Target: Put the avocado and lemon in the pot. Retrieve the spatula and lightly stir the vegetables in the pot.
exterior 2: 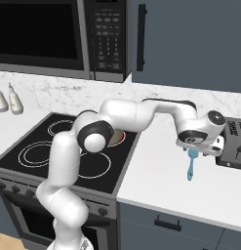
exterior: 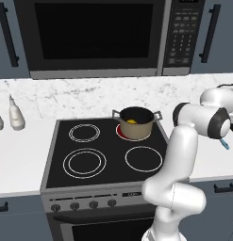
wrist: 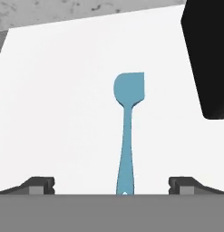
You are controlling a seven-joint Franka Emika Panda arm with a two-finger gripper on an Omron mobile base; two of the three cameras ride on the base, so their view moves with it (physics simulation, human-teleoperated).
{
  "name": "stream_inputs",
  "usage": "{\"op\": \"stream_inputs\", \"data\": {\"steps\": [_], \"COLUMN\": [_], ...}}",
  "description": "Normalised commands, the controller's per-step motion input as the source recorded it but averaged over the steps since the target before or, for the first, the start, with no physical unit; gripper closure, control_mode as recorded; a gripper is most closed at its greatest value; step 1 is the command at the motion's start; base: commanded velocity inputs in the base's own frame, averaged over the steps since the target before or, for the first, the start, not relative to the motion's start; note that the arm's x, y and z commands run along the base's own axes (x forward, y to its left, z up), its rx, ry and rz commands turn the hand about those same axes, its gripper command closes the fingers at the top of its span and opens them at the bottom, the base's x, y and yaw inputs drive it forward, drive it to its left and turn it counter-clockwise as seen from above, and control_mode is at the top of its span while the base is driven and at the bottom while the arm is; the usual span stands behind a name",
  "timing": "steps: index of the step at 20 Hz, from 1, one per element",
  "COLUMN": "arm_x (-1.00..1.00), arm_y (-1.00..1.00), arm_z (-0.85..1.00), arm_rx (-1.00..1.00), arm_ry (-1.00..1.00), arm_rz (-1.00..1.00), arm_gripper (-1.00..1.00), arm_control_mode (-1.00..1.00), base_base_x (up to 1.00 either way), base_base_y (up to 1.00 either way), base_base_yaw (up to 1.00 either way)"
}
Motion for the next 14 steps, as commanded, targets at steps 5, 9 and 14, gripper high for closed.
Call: {"op": "stream_inputs", "data": {"steps": [5, 9, 14], "arm_x": [-0.14, -0.03, 0.00], "arm_y": [0.00, 0.00, 0.01], "arm_z": [-0.05, 0.00, 0.00], "arm_rx": [-0.01, 0.00, 0.00], "arm_ry": [0.10, 0.06, 0.04], "arm_rz": [0.00, 0.00, 0.00], "arm_gripper": [-1.00, -1.00, -1.00], "arm_control_mode": [-1.00, -1.00, -1.00], "base_base_x": [0.00, 0.00, 0.00], "base_base_y": [0.00, 0.00, 0.00], "base_base_yaw": [0.00, 0.00, 0.00]}}
